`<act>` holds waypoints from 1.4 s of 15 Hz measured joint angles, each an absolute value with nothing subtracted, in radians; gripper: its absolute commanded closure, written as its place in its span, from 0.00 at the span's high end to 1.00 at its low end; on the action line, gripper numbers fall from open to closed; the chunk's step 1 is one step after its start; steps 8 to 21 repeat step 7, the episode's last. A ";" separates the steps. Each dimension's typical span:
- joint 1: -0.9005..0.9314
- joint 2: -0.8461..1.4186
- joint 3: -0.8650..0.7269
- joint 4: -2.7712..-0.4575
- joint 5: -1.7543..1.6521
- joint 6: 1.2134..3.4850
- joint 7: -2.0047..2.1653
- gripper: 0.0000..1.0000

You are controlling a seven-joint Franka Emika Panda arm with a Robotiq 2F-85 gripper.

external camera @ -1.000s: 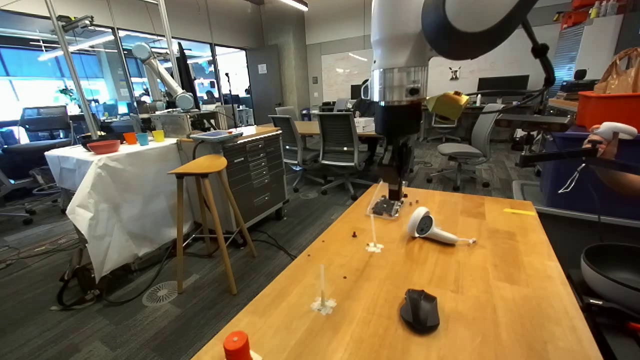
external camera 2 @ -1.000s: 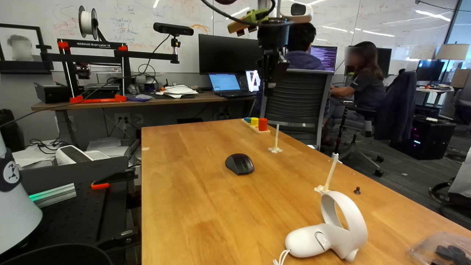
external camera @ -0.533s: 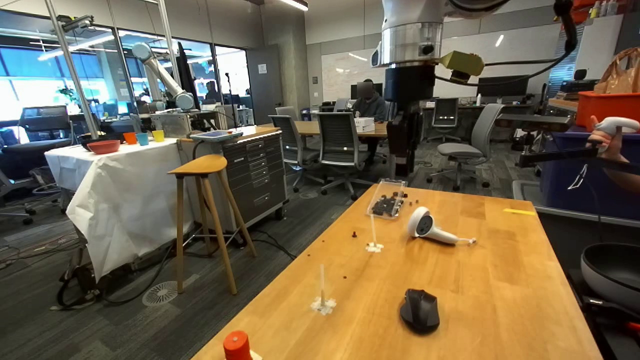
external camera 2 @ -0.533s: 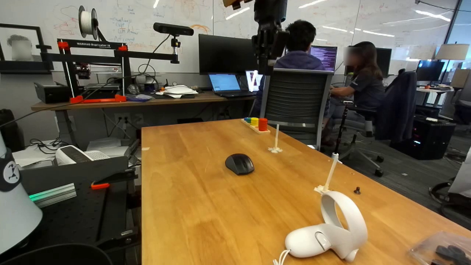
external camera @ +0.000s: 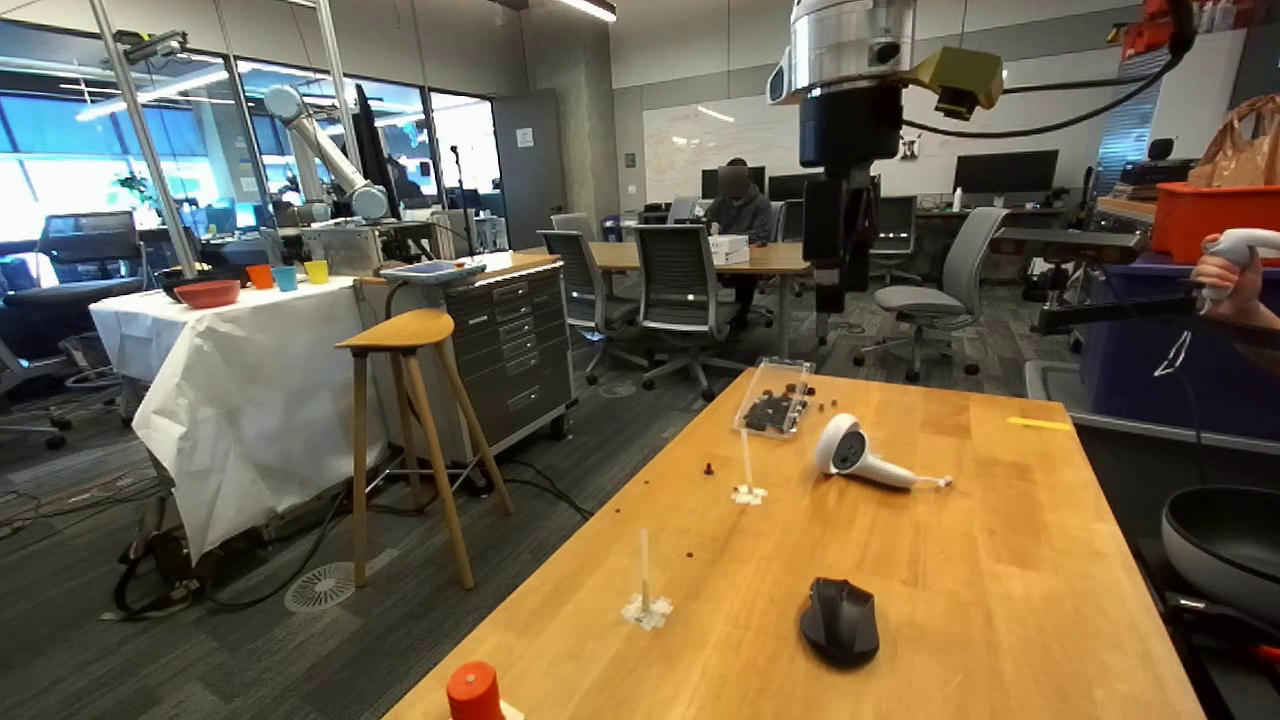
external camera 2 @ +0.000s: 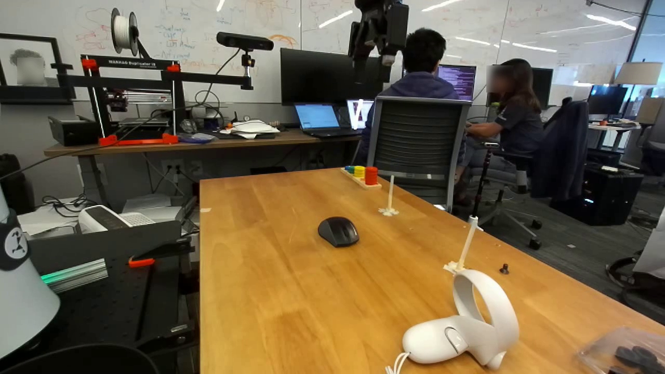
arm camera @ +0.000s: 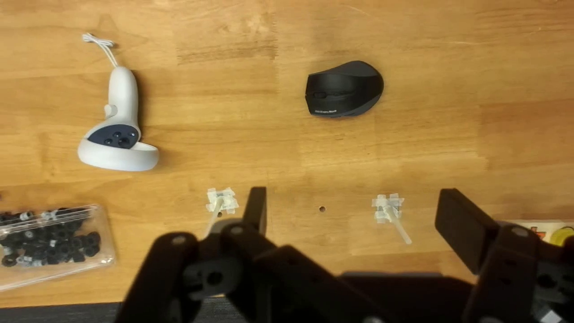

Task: Left click the mouse

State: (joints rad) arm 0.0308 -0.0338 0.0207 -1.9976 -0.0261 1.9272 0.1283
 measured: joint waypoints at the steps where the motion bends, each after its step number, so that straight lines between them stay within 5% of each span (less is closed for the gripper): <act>1: 0.029 -0.041 0.020 -1.998 -0.026 1.913 0.122 1.00; 21: 0.025 -0.069 0.013 -1.998 0.017 1.823 0.047 1.00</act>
